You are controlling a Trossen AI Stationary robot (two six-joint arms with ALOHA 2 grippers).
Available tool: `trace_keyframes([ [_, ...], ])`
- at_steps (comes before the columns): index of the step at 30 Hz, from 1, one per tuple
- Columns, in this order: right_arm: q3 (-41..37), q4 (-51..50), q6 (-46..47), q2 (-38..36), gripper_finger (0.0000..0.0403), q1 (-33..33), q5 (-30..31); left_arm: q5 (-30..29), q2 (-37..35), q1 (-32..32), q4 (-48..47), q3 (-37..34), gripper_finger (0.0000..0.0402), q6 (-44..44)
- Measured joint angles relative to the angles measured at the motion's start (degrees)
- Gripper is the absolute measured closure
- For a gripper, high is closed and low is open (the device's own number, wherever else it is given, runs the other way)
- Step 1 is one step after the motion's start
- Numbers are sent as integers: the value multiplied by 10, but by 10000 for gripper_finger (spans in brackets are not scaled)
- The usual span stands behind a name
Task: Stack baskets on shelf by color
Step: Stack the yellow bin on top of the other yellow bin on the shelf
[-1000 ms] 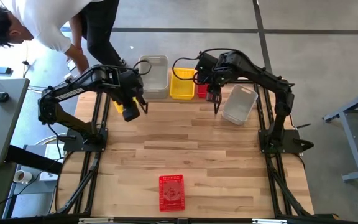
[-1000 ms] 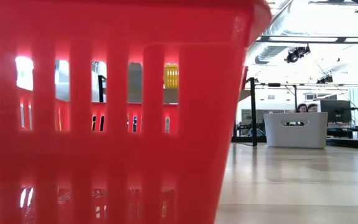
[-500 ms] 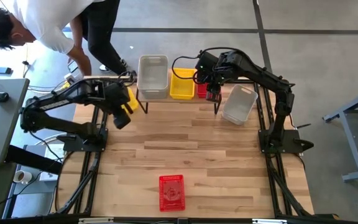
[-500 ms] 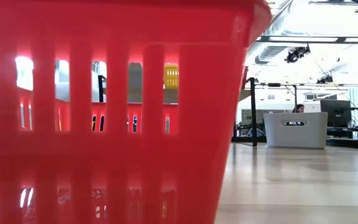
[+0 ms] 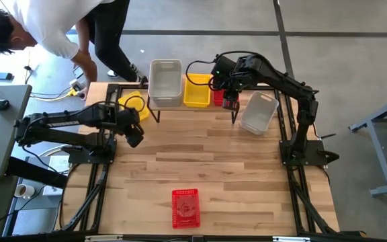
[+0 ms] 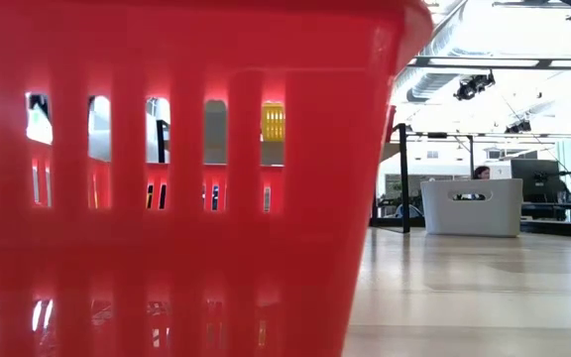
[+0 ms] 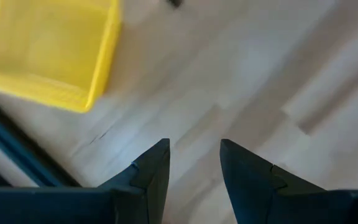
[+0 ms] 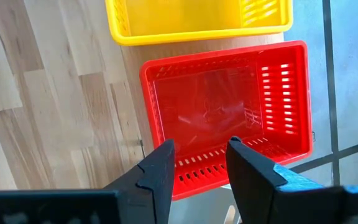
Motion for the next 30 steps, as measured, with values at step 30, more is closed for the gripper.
trace_keyframes([
  [30, 0, 41, 25, 0, 273, 0, -1, -115, 30, 51, 106, -77, 271, 6],
])
